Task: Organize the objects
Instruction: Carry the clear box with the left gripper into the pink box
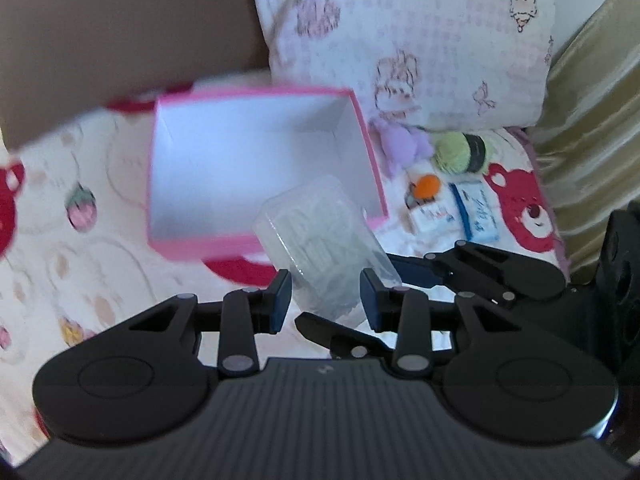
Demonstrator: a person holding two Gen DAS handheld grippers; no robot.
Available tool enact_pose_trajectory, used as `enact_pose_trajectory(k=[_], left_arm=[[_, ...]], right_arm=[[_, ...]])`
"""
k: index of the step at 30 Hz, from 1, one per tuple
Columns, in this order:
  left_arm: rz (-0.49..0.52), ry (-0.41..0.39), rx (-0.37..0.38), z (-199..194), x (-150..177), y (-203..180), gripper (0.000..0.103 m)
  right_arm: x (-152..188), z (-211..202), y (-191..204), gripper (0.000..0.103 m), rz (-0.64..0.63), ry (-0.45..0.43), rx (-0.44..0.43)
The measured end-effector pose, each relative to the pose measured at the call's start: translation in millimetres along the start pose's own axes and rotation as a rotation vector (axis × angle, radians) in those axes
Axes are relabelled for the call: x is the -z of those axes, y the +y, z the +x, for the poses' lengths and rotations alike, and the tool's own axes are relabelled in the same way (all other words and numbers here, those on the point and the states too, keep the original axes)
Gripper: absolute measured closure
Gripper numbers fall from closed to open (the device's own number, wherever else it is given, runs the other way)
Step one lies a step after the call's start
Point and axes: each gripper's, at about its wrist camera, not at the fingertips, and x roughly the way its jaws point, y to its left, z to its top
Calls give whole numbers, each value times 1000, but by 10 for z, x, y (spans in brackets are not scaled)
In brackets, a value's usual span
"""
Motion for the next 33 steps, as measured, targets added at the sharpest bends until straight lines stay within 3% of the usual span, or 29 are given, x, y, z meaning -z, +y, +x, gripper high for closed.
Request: enact_pose_trajectory(k=[7,17,27,33], left_arm=[[-55,-50,20,122,-398,271,65],[-245,8,60,713,-838,959,65],[-404,52,77,1295,-1017,1318,65],[-459,48,80,1636,-1035,1416,65]], right_arm=[[-419,306,-166,35,28,10,12],[-782,1059,-458,34,12,101,-33],[-904,1695,-575,35,-257,197,-38],[-911,2004,-788,35,-313,238,-72]])
